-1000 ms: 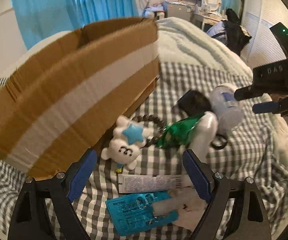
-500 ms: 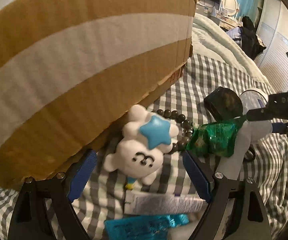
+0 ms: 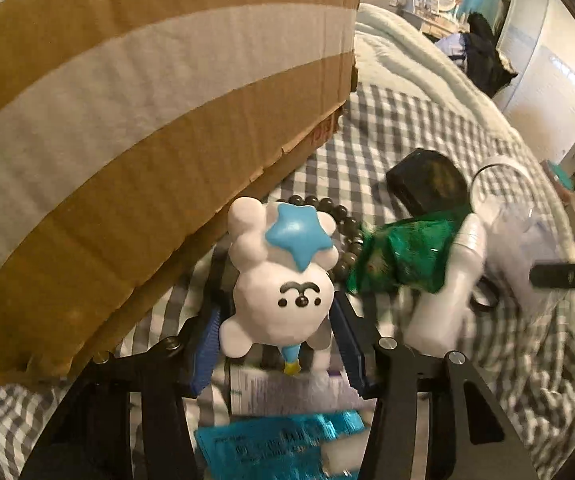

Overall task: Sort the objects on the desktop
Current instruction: 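Grasp the bear figurine with the left gripper while the right gripper grasps the swab jar, then drop the bear figurine and swab jar into the cardboard box with both grippers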

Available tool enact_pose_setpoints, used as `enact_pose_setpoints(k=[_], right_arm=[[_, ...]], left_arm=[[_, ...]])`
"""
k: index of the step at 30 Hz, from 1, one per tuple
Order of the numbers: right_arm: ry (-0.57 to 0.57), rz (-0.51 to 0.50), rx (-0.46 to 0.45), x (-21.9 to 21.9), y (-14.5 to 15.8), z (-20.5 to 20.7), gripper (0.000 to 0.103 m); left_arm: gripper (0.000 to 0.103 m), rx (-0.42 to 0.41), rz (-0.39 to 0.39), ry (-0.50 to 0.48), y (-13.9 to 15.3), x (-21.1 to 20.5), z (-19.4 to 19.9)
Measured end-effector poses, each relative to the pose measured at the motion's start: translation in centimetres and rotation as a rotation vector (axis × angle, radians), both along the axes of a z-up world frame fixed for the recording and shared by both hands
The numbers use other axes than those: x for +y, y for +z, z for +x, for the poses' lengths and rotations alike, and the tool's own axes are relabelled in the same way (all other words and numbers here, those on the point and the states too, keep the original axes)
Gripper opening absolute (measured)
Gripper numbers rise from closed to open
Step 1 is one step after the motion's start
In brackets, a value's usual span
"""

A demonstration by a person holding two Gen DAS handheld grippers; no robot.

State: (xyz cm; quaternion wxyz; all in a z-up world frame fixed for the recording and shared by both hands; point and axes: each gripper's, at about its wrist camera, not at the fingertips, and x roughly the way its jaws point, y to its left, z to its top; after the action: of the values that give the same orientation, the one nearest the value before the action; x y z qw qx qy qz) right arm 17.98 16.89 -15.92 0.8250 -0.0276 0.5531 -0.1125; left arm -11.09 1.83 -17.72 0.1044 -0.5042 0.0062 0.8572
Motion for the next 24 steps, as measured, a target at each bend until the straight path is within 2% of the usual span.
enact_pose_setpoints(k=[4, 6, 10, 11, 13, 15, 17, 18, 19, 22, 24], right_arm=[[0.018, -0.021, 0.025, 0.0, -1.0, -3.2, 0.063], [0.000, 0.000, 0.044, -0.6, -1.6, -4.2, 0.063], [-0.063, 0.061, 0.015, -2.1, -2.1, -4.6, 0.063], [-0.074, 0.059, 0.007, -2.3, -2.1, -4.5, 0.063], [-0.079, 0.056, -0.005, -2.4, -2.1, -4.1, 0.064], [-0.075, 0.052, -0.010, -2.3, -2.3, -3.6, 0.064], [-0.076, 0.039, -0.005, -2.3, -2.8, -3.2, 0.063], [-0.073, 0.030, 0.004, -2.2, -3.0, -3.0, 0.061], [-0.070, 0.025, 0.001, -2.1, -3.2, -2.9, 0.061], [-0.056, 0.019, -0.007, -2.0, -3.0, -3.0, 0.061], [-0.053, 0.014, -0.015, -1.8, -2.3, -3.1, 0.061]], left_arm=[[0.053, -0.018, 0.057, 0.021, 0.8, -0.6, 1.3], [0.053, -0.012, 0.046, 0.010, 1.1, -0.3, 1.9], [0.055, -0.002, 0.025, -0.005, 1.3, 0.4, 1.9], [0.058, -0.001, 0.030, -0.001, 1.3, 0.5, 1.8], [0.073, 0.002, 0.031, 0.009, 1.4, 0.7, 1.4], [0.074, 0.014, 0.036, 0.011, 1.3, 0.8, 1.1], [0.068, -0.003, 0.022, -0.006, 0.7, 1.2, 0.7], [0.049, -0.016, 0.013, -0.014, 0.3, 1.4, 0.6], [0.045, -0.036, -0.001, -0.023, -0.3, 1.5, 0.5], [0.045, -0.027, 0.010, -0.023, -0.5, 1.2, 0.8], [0.045, -0.052, 0.026, -0.016, -0.3, 1.1, 0.8]])
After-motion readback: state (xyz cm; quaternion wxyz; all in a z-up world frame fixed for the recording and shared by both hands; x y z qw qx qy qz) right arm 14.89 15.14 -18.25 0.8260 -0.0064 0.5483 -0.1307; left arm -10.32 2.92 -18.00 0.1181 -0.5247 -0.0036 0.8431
